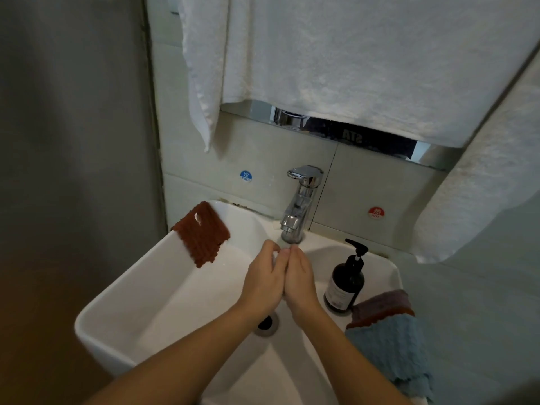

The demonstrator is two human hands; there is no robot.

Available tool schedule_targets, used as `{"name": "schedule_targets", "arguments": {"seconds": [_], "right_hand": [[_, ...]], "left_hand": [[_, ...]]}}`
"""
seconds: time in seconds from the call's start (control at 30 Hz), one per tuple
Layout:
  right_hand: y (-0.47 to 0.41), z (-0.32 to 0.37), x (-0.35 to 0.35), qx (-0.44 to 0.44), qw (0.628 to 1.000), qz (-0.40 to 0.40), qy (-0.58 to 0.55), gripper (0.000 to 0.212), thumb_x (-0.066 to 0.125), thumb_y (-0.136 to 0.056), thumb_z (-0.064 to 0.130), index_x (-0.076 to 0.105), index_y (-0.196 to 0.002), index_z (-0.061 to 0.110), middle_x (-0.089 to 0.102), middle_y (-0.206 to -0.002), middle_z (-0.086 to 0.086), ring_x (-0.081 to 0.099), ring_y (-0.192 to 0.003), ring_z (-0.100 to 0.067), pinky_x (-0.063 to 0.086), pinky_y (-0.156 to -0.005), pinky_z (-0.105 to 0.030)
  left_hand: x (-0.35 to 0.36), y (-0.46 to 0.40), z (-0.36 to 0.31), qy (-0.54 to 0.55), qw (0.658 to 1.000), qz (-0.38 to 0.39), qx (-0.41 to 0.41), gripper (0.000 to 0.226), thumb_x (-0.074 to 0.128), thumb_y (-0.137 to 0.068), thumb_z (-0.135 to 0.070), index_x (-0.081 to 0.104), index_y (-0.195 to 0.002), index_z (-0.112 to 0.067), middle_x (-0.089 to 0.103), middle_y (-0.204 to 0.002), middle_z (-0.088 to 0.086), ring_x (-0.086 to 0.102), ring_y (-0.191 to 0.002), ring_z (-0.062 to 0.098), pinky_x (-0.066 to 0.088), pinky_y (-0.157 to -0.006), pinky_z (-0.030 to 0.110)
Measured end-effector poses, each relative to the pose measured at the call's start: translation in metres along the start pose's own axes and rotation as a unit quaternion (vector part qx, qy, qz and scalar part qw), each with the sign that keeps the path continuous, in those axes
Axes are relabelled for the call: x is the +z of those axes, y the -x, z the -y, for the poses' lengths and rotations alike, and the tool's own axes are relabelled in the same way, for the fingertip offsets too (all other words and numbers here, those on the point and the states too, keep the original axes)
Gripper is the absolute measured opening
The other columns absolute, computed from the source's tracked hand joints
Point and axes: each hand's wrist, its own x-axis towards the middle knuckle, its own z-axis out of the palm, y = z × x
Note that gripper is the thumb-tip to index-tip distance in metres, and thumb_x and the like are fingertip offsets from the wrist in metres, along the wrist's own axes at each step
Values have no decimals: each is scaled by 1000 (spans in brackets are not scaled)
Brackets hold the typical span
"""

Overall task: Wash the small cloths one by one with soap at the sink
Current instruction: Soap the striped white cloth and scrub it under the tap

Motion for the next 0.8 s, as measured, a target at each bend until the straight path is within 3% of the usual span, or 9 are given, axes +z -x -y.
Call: {"name": "schedule_targets", "arguments": {"seconds": [0.07, 0.27, 0.43, 0.5, 0.57, 0.63, 0.73, 0.8], "right_hand": [[0, 0, -1, -5, 1000, 7, 23, 37, 33, -106, 27, 59, -82, 15, 67, -79, -6, 66, -82, -19, 53, -83, -39], [-1, 3, -3, 14, 999, 7, 32, 40, 37, -104, 24, 59, -73, 13, 64, -66, -5, 64, -70, -20, 51, -68, -39], [-8, 1, -3, 25, 997, 14, 72, 33, 40, -102, 17, 57, -75, 15, 60, -66, -1, 61, -68, -18, 46, -58, -28], [-7, -1, 0, 26, 997, 5, 66, 31, 41, -102, 20, 57, -76, 15, 60, -70, -2, 60, -71, -20, 52, -64, -35], [-3, -2, 2, 17, 998, -21, 53, 31, 40, -102, 22, 57, -79, 12, 61, -75, -7, 61, -77, -23, 53, -76, -45], [0, -3, -1, 3, 999, -4, 44, 25, 41, -103, 27, 57, -93, 10, 62, -85, -7, 61, -85, -24, 53, -79, -44], [3, 2, -13, 15, 998, 44, 46, 24, 50, -101, 35, 48, -114, 14, 60, -101, -3, 63, -84, -16, 50, -59, -23], [1, 3, -22, 9, 996, 62, 60, 33, 59, -96, 36, 46, -119, 17, 60, -104, -3, 65, -79, -16, 46, -48, -18]], "left_hand": [[-1, 1, 0, -49, 998, 7, 35, 22, 38, -104, -36, 49, -94, -20, 66, -78, 1, 65, -74, 14, 53, -65, 34], [-3, -1, 0, -104, 993, -4, 51, 29, 36, -105, -31, 48, -80, -22, 59, -71, -2, 58, -65, 12, 41, -57, 23], [-3, -5, 7, -142, 988, 0, 69, 31, 38, -104, -21, 52, -77, -21, 57, -68, -7, 58, -63, 9, 40, -54, 13], [-4, -9, 9, -165, 984, 14, 73, 29, 40, -103, -19, 54, -78, -20, 58, -71, -6, 61, -67, 12, 43, -57, 16], [-7, -12, 10, -163, 985, 26, 55, 29, 40, -104, -24, 55, -80, -21, 61, -74, -5, 62, -70, 14, 45, -58, 20], [-12, -15, 10, -118, 992, 41, 4, 29, 38, -104, -32, 56, -85, -20, 63, -78, -1, 64, -72, 17, 48, -57, 27], [-25, -19, 8, -60, 990, 83, -92, 29, 41, -102, -41, 53, -98, -14, 65, -92, 7, 68, -77, 23, 56, -49, 33], [-33, -25, 5, -36, 985, 106, -131, 28, 47, -100, -42, 48, -97, -14, 65, -96, 9, 69, -79, 23, 56, -48, 32]]}}
